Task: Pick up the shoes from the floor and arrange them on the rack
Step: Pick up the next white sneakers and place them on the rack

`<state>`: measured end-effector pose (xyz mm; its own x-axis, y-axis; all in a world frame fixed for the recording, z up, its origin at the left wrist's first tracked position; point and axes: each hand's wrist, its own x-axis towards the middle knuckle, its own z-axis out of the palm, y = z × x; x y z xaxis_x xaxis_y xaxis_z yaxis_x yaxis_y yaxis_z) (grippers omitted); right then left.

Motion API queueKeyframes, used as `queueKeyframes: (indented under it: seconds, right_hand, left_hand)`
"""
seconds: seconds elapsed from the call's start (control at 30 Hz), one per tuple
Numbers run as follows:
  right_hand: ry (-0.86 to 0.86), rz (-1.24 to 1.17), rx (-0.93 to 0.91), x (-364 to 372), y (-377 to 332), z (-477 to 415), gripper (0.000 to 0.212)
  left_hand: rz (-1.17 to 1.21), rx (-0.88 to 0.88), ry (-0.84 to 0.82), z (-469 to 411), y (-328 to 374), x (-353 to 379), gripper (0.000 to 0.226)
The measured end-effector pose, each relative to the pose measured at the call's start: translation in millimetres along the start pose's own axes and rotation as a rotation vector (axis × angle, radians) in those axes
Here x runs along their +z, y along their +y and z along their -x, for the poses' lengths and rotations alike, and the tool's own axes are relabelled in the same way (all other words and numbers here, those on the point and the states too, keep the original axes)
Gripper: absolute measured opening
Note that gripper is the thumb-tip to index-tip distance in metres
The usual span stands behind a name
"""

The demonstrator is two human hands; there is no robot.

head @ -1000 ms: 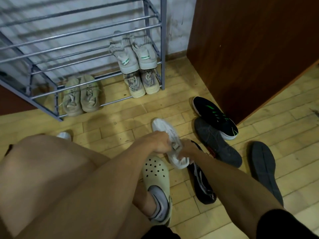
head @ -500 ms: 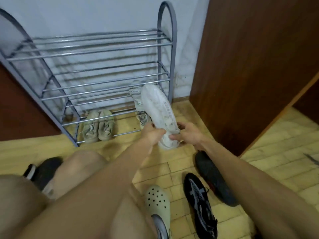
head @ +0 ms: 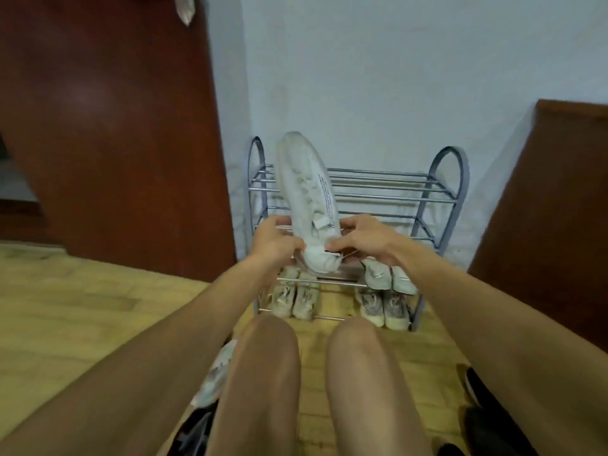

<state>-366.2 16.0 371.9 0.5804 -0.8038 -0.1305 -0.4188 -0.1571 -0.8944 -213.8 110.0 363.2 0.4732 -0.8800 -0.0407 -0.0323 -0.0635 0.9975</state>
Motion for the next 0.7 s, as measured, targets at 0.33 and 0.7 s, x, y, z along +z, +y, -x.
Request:
queueKeyframes:
  seconds: [0.33, 0.7]
  right_hand:
    - [-0.134, 0.297, 0.036, 167.8, -37.6, -78.0, 0.042]
    - [-0.136, -0.061, 0.456, 253.0, 75.1, -142.9, 0.055]
  left_hand:
    - [-0.044, -0.116, 0.214, -7.9, -79.8, -141.7, 0.030]
    - [0.051, -0.361, 0.163, -59.4, -214.8, -176.5, 0.026]
